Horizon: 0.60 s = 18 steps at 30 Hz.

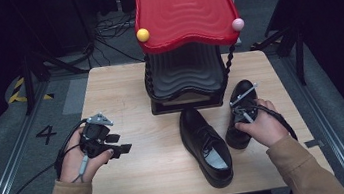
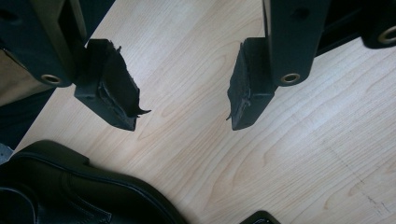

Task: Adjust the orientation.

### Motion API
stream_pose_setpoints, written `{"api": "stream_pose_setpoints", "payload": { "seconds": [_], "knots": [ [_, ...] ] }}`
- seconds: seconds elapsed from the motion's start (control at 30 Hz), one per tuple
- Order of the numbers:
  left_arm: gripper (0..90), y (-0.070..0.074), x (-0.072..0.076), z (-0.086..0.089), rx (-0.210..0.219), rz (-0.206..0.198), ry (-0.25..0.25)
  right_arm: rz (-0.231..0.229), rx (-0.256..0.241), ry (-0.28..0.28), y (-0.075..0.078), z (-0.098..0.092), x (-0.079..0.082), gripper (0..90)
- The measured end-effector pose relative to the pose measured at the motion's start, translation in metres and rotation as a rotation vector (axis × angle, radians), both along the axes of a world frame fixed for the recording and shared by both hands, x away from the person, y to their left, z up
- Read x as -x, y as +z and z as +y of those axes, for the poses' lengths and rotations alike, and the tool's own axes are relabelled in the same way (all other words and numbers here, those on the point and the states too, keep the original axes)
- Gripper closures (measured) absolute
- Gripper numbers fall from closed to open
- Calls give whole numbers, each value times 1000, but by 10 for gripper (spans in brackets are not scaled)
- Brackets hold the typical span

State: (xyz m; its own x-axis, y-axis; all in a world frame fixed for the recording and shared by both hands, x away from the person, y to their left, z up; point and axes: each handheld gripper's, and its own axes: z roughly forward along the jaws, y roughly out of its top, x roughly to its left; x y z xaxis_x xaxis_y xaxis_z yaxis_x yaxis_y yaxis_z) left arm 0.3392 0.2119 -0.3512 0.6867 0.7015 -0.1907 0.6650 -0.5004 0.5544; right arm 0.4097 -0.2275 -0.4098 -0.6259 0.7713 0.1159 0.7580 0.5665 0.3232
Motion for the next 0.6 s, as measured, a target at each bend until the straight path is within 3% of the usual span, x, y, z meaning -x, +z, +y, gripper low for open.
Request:
{"api": "stream_pose_setpoints", "payload": {
  "seconds": [0.07, 0.13, 0.17, 0.37, 0.6],
  "knots": [
    [435, 0, 0, 0, -1, -1, 0, 14, -2, 2, -3, 1, -1, 627],
    [435, 0, 0, 1, 0, -2, 2, 58, -32, 9, -8, 3, -2, 752],
    [435, 0, 0, 1, 1, -2, 3, 69, -29, 12, -8, 4, -2, 766],
    [435, 1, 1, 1, 6, -4, 7, 52, 5, -1, -4, 5, 3, 808],
    [435, 1, 0, 1, 5, -7, 3, 21, -60, -12, 9, -12, 13, 810]
  ]
}}
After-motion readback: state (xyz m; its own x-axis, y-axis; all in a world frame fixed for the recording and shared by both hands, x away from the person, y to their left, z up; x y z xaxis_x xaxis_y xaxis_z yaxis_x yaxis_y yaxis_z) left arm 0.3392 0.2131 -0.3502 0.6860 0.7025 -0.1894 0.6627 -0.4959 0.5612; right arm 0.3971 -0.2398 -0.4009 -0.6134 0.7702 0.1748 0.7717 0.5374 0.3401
